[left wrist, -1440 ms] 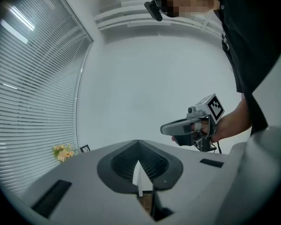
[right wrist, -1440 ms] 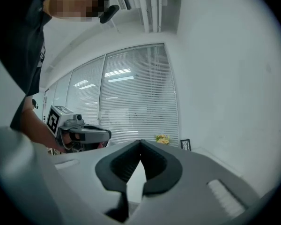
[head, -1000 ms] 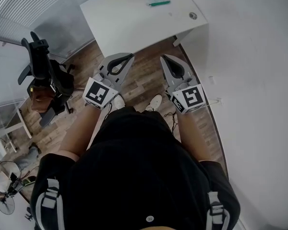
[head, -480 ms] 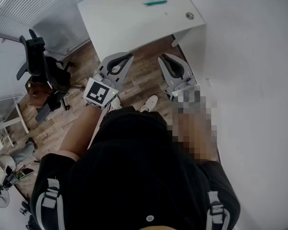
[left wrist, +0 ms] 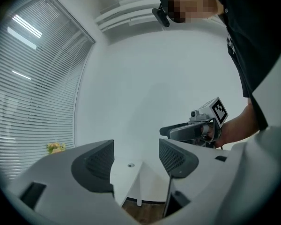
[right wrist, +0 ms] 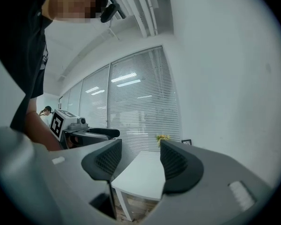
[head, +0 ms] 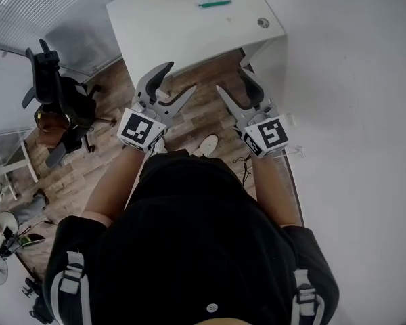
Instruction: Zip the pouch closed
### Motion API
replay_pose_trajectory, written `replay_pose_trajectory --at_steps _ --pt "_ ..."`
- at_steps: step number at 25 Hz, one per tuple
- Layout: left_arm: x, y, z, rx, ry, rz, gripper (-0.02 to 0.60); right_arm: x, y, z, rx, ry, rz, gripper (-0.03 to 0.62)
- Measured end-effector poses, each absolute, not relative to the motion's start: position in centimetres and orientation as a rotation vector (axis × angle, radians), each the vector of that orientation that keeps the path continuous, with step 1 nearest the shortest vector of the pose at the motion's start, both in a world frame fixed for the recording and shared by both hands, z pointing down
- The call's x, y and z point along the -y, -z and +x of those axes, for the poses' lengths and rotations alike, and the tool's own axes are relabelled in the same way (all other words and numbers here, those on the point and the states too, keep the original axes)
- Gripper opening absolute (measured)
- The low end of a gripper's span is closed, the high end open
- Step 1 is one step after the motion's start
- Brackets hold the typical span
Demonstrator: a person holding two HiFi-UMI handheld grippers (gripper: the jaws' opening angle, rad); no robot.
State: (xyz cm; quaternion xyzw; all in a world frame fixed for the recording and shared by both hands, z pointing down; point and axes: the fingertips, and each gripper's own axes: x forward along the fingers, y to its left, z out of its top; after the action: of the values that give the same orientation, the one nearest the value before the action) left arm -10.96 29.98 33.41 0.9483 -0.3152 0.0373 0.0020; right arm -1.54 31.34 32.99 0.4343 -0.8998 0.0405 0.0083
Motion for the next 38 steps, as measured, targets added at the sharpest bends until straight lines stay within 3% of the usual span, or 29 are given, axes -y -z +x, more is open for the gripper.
replay_pose_trajectory --at_steps 5,20,38 --pt "-29.8 -33.3 -9.0 1.005 -0.142 2.962 0.313 -31.3 -33.0 0.0 2.824 -0.129 1.317 0.314" --pt "-26.2 -34.2 -7.1 1.019 -0.184 2.950 0.311 -27.0 -33.9 1.9 2.816 -0.115 1.270 0.319" --pt "-8.6 -36.1 -10.0 0.988 -0.166 2.935 0.310 -9.9 -36.7 0.3 2.679 -0.183 1.294 0.319"
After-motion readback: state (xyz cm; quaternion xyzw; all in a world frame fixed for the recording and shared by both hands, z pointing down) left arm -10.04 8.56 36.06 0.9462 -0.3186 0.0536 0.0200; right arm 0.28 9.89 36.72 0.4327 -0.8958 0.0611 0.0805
